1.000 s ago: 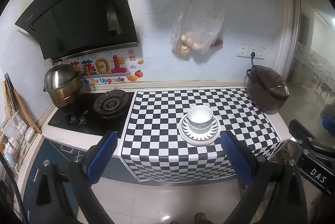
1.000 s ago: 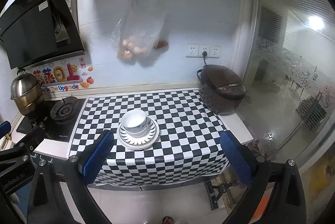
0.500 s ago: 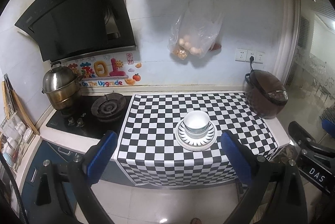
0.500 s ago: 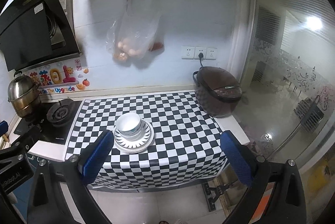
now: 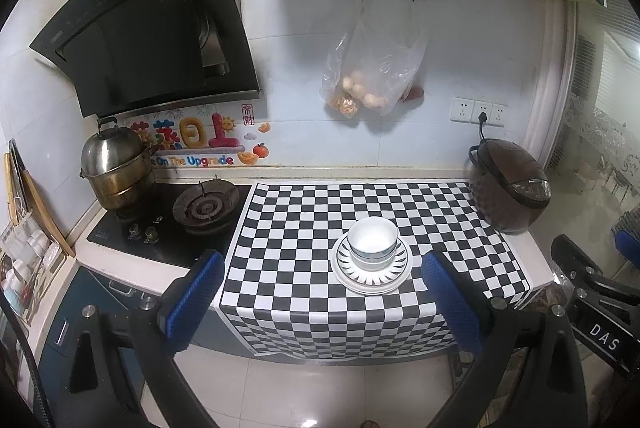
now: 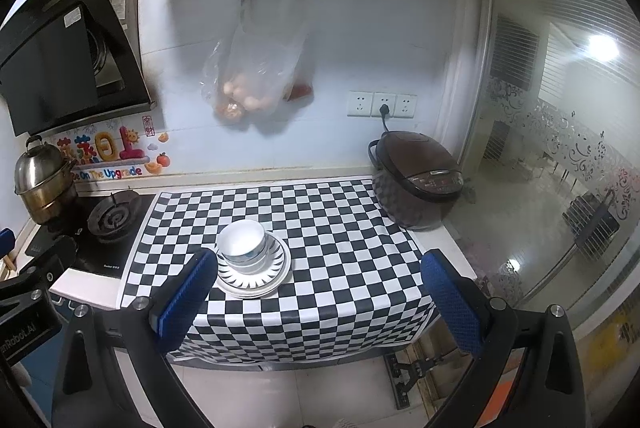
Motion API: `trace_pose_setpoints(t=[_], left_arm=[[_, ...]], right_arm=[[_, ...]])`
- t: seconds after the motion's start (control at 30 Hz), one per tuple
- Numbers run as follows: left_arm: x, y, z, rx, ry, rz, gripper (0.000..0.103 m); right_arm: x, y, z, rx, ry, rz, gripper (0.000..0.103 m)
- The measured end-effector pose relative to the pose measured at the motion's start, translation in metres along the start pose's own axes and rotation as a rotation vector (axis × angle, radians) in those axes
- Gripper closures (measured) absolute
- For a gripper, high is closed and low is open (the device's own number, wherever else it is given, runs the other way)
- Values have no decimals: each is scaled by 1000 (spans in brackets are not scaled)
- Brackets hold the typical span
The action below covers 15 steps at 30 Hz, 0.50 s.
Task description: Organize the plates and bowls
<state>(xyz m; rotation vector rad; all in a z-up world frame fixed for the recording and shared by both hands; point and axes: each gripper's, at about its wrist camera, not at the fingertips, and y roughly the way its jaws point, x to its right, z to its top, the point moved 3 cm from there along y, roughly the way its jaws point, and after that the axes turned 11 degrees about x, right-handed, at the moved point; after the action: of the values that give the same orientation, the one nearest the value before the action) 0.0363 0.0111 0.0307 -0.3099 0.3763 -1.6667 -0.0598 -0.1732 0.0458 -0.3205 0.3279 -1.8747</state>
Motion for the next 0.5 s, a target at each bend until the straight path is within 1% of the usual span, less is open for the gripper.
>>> trace_pose_setpoints(t=[0.5], left_arm=[[3, 2, 3, 12, 12, 19, 2]], right_arm=[[-2, 3, -1, 3, 3, 11, 0]])
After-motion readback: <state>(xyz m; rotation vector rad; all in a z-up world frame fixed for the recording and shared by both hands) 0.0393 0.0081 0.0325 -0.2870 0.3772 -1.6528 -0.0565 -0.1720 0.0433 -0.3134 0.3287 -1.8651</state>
